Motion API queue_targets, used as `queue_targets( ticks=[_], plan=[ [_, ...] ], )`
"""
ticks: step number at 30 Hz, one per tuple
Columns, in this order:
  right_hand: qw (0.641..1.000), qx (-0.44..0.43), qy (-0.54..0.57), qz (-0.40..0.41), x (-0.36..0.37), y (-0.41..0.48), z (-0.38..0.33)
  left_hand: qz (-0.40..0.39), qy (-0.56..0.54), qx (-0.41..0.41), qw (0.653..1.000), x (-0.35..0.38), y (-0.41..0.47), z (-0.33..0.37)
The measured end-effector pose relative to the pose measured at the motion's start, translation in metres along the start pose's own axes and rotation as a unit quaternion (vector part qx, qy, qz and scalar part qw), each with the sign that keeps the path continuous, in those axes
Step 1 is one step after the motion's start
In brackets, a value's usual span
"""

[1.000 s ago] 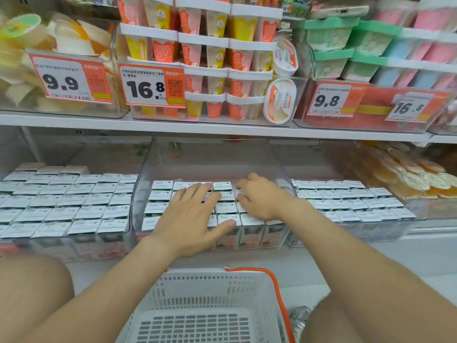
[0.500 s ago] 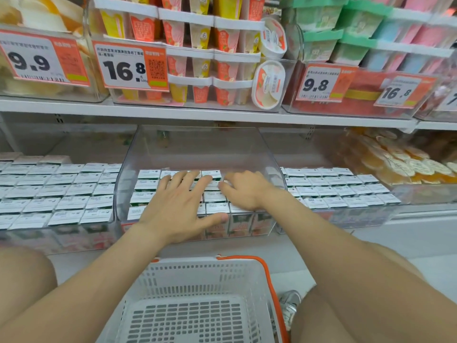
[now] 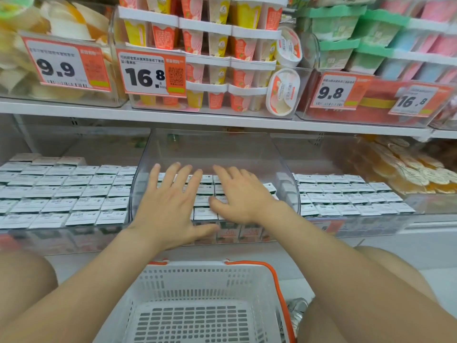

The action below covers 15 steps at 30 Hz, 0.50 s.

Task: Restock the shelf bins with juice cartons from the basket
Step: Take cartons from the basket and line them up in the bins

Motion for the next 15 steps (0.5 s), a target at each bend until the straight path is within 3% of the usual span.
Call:
queue_targets(
  ticks=[2, 6, 10, 15],
  plan=[
    [0.998, -0.036, 0.050, 0.020, 0.000, 0.015, -0.014, -0.012, 0.016, -0.019, 1.000, 0.000, -0.003, -0.012],
    [0.996, -0.012, 0.087, 0.030, 0.000, 0.045, -0.014, -0.015, 0.062, -0.040, 0.997, -0.007, -0.011, -0.019],
    [0.995, 0.005, 0.080, -0.054, 0.021, 0.062, -0.020, -0.029, 0.068, -0.073, 0.995, -0.010, -0.012, -0.028],
    [0.995, 0.028, 0.037, -0.090, 0.026, 0.064, -0.027, -0.039, 0.040, -0.059, 0.997, -0.005, -0.012, -0.029]
  ],
)
Point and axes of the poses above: each hand's wrist, its own y-axis towards the middle knuckle, its own x-axis out of the palm, z = x × y, the point moved 8 cm from there along y, towards the middle knuckle, and after that the axes turned 6 degrees about -x, right-handed, at the moved point
